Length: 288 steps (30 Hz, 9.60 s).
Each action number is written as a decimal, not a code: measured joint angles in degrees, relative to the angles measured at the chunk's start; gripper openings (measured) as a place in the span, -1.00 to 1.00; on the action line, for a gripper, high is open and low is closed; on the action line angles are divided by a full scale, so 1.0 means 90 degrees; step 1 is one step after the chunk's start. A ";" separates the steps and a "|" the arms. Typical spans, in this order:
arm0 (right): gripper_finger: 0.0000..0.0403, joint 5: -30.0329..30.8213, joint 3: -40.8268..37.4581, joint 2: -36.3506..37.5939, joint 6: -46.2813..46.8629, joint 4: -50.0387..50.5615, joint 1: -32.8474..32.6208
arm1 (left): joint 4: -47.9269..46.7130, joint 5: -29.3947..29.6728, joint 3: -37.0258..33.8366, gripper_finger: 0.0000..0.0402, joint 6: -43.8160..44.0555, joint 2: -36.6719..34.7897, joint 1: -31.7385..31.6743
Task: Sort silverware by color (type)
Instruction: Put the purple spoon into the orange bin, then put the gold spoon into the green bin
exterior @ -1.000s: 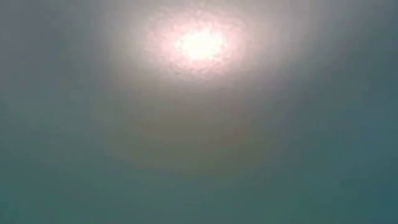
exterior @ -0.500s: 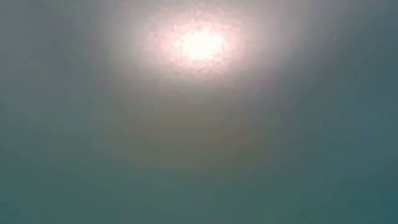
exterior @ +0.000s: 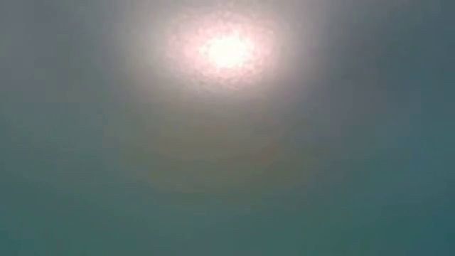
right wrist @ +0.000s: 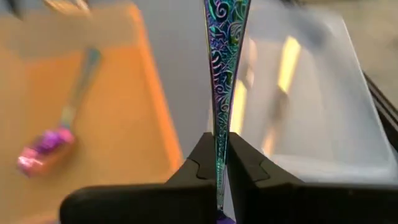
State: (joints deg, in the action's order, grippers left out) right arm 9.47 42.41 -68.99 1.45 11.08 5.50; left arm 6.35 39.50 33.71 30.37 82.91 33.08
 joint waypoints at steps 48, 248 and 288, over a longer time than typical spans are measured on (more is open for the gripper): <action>-0.01 -0.1161 0.0452 -0.0340 0.1274 -0.0286 -0.1825 | 0.0126 -0.0187 0.0000 -0.22 0.0284 0.0000 0.0092; -0.31 0.0048 0.3421 -0.4919 0.2117 -0.1146 -0.4056 | 0.0682 0.1006 0.1477 -0.24 -0.0886 0.0143 0.1999; -0.37 0.1950 0.3423 -0.3849 0.0557 0.1455 -0.3504 | -0.5698 -0.1335 0.1048 -0.24 0.1602 0.0880 0.0561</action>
State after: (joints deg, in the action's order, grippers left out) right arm 27.03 73.22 -103.63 6.47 24.18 -26.03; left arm -44.93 27.49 43.15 44.79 90.84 38.13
